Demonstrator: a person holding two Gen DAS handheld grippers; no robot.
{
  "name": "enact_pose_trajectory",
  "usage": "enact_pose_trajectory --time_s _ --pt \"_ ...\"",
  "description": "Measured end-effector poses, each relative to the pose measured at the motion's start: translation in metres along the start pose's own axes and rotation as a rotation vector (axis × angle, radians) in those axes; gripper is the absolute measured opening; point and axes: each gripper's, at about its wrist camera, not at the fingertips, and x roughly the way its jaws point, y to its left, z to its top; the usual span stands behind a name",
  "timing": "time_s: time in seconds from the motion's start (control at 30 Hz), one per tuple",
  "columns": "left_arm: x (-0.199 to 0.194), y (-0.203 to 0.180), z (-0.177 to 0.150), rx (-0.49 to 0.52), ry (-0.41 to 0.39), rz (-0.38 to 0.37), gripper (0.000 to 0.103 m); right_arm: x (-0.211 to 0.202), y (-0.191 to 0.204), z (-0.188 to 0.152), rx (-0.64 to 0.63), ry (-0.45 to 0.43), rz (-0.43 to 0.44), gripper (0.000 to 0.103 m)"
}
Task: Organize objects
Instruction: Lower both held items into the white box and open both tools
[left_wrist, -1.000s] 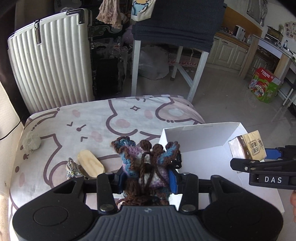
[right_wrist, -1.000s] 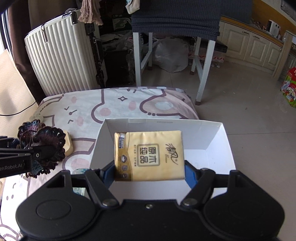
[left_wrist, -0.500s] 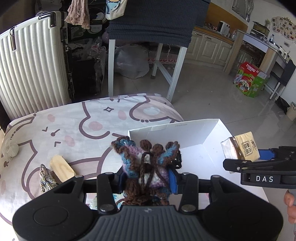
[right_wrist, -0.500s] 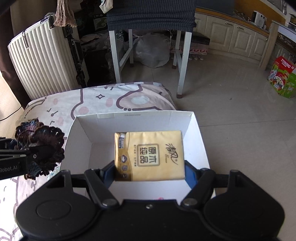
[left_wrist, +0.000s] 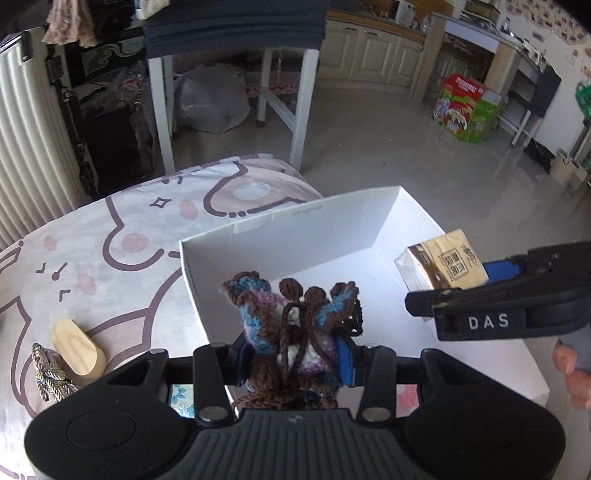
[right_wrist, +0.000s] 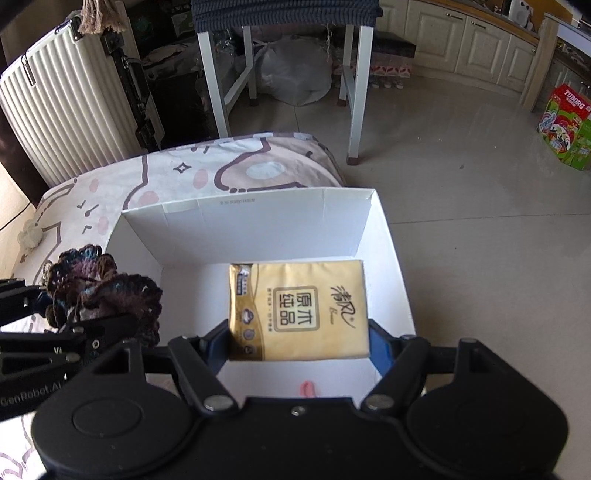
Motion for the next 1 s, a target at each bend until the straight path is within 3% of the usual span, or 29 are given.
enact_pose_trajectory --time_s 0.27,0.7,0.8,0.87,1.0 --pt "0.04 -0.019 -0.01 0.158 0.102 0.035 0.046 0.053 -0.001 -0.002 -0.019 0.129 -0.03 0.075" --pt "0.068 -0.03 -0.009 0.244 0.139 0.065 0.052 0.088 0.006 -0.008 -0.068 0.23 -0.021 0.075" --pt "0.068 -0.032 -0.009 0.249 0.143 0.063 0.06 0.087 0.006 -0.008 -0.076 0.24 -0.016 0.076" --pt "0.067 -0.034 -0.01 0.26 0.139 0.075 0.072 0.083 0.006 -0.008 -0.075 0.236 -0.01 0.077" --pt "0.064 -0.031 -0.01 0.265 0.132 0.091 0.077 0.069 0.005 -0.005 -0.068 0.204 -0.016 0.086"
